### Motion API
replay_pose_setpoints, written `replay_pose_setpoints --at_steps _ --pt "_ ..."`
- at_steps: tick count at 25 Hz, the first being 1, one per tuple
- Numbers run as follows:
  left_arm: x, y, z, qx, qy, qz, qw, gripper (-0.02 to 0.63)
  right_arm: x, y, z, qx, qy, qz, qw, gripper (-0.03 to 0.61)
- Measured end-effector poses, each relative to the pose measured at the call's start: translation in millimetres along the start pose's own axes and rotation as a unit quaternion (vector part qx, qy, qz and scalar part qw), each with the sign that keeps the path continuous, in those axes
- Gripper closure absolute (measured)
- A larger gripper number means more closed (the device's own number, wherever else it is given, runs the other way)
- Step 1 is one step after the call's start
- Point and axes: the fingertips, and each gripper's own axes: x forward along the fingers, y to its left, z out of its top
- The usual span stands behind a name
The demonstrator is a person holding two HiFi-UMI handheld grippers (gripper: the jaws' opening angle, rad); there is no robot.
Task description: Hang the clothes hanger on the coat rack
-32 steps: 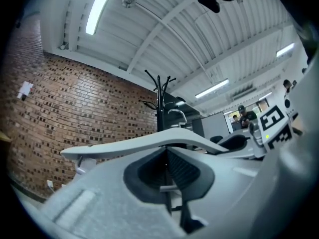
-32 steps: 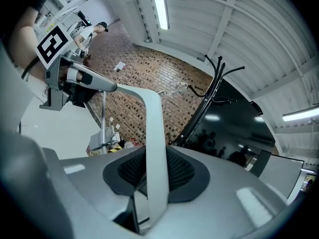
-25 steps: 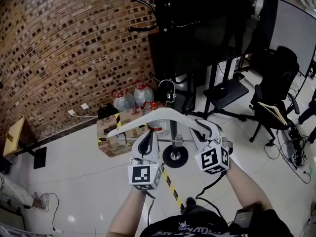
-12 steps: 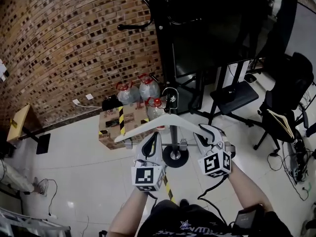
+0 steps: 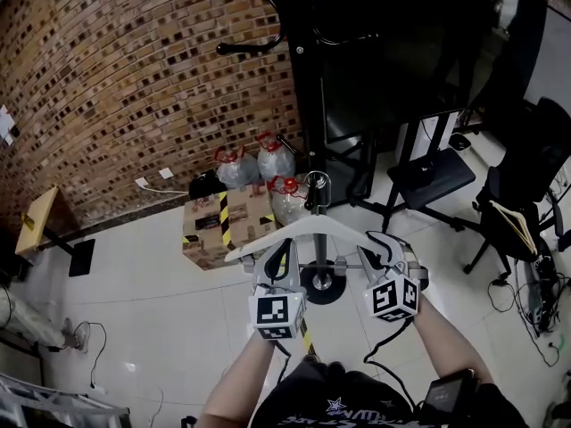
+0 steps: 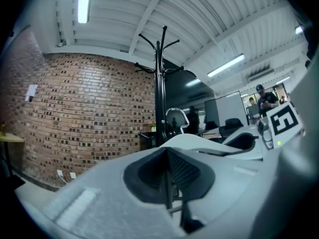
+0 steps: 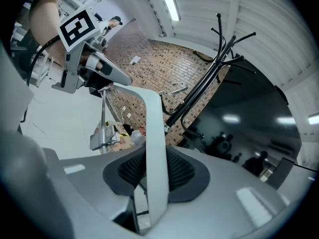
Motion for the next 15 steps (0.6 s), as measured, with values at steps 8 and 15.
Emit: replay_pose_setpoints --at_steps 8,15 --pt "19 -8 -23 -0.002 0.018 -0.04 0.999 0.609 26 9 -20 -0.019 0.027 0.001 0.999 0.469" --pt "37 3 -50 -0.007 0.033 -0.041 0.9986 0.609 49 16 -33 0.009 0.041 0.001 0.999 0.469"
